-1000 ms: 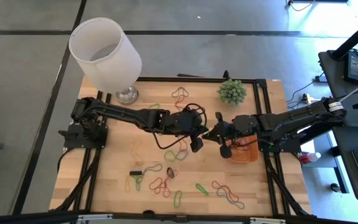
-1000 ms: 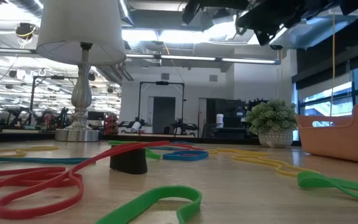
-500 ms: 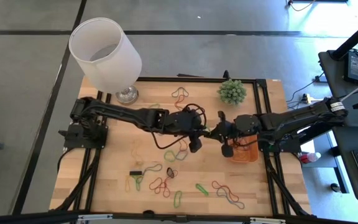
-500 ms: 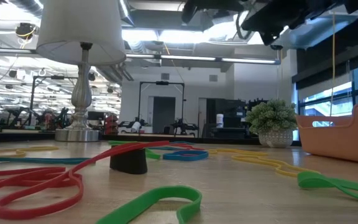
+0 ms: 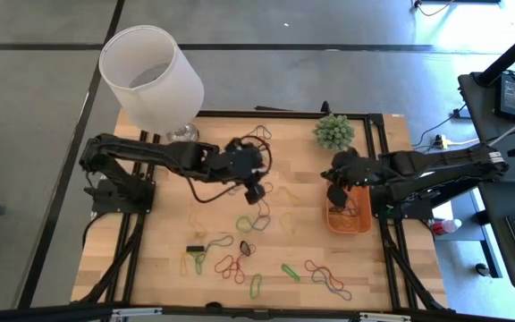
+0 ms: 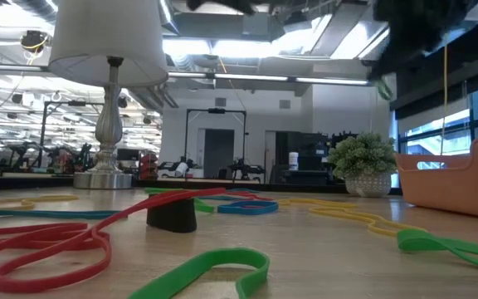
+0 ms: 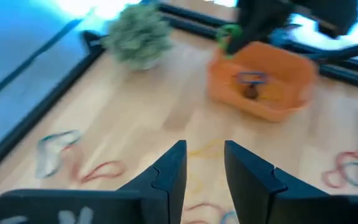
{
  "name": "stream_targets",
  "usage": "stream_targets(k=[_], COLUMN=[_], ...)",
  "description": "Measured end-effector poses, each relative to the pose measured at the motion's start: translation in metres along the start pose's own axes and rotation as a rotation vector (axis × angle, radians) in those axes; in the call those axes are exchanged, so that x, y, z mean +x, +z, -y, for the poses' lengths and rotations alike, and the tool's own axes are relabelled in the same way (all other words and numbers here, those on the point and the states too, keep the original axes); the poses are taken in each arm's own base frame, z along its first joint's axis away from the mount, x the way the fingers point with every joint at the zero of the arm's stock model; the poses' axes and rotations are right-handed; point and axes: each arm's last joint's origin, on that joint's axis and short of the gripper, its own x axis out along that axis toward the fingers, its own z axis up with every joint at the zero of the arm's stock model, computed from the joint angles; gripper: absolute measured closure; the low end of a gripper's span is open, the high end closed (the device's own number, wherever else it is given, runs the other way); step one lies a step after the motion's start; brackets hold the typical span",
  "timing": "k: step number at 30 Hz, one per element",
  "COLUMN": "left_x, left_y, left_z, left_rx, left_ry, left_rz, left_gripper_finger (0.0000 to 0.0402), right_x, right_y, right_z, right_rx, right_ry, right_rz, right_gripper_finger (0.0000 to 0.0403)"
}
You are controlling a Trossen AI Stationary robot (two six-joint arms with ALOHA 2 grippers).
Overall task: Pick and place rubber bands into bin
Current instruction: Put the green rubber band into the orange bin
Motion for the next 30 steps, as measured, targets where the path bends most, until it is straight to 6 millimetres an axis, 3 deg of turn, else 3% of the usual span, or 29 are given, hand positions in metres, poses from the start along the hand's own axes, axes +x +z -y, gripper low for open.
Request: stream_targets(k=[8,22,30], left_x=[-0.009,0.003,0.011], left_y=[-0.010,-0.005,-0.014], left_z=[-0.027,-0.059,-0.064], left_rx=[0.047,0.085,0.116], left_ry=[0.112,0.222,0.221], left_rz=[-0.158,-0.219,-0.268], left_gripper_finger=[0.0300,0.0300,0.0300], right_x=[-0.001,0.029,0.055], right_y=[-0.033,-0.040,-0.053], right_z=[0.020,0.010,0.003], right_rx=[0.326,0.410,0.428], right_ry=[-0.300,-0.444,-0.491], right_rz=[-0.325,-0.451,-0.608], right_gripper_finger=[0.0401,0.0397,0.0400])
